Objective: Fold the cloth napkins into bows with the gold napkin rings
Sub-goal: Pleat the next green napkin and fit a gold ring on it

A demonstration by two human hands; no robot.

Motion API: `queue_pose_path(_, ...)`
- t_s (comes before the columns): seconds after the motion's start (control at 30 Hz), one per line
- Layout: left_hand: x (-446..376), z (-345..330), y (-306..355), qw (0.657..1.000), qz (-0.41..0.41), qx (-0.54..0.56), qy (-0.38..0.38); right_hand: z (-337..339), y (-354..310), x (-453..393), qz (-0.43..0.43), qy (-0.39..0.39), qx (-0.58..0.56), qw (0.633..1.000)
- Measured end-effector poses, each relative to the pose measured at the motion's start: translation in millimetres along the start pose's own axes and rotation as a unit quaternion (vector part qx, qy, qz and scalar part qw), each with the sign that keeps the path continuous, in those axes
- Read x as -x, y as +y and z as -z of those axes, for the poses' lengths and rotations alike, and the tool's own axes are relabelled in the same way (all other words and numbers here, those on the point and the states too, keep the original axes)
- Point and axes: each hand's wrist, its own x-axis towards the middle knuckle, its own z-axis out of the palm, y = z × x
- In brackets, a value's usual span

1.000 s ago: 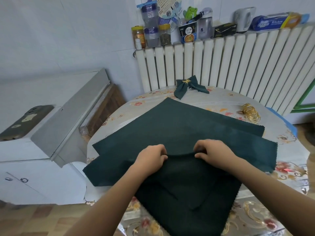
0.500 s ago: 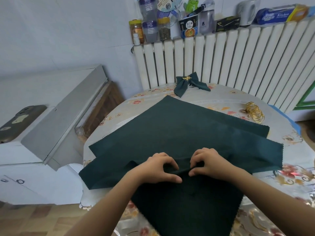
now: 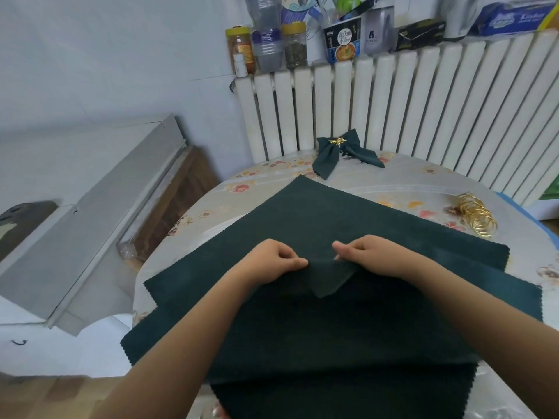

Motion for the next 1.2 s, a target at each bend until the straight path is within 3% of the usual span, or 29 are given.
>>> queue_pose_path(0.1, -28.2, 7.8, -3.4, 0.999, 0.021, 0.012, 0.034, 9.3, 1.9, -21.5, 0.017, 0.045, -0.063, 0.997)
queue_pose_path(0.2, -58.2, 8.7, -8.4, 0.998, 0.029, 0.004, 0.064, 17.8, 12.5, -48.9, 0.047, 0.064, -0.049, 0.996)
queue_pose_path(0.37, -91.0, -1.3, -23.7, 0.99, 0.037, -0.016, 0.134, 21.8, 31.1, -82.4, 0.066, -0.038, -0.025, 0.997)
queue_pose_path(0.43, -95.6, -5.0, -32.6, 0.988, 0.005, -0.023, 0.154, 18.5, 37.4, -91.9, 0.075, -0.043, 0.005, 0.996)
queue_pose_path(0.6, -98.9, 0.1, -54.2, 0.996, -0.079, -0.015, 0.049, 10.8, 51.7, -109.1, 0.121, 0.063, 0.028, 0.99)
queue_pose_path(0.8, -106.2, 13.1, -57.4, 0.999, -0.043, -0.012, -0.021, 6.9, 49.0, -123.2, 0.097, 0.161, -0.011, 0.982)
queue_pose_path(0.87, -114.6, 12.1, -55.2, 0.999, -0.034, -0.007, 0.017, 7.2, 44.1, -130.1, 0.068, 0.2, -0.032, 0.977)
queue_pose_path(1.0, -136.4, 8.2, -48.4, 0.985, -0.003, 0.003, 0.175, 7.0, 39.3, -151.7, 0.013, 0.234, -0.011, 0.972)
queue_pose_path(1.2, -164.8, 1.2, -42.5, 0.963, 0.02, -0.036, 0.266, 6.5, 34.9, -180.9, -0.005, 0.291, 0.047, 0.955)
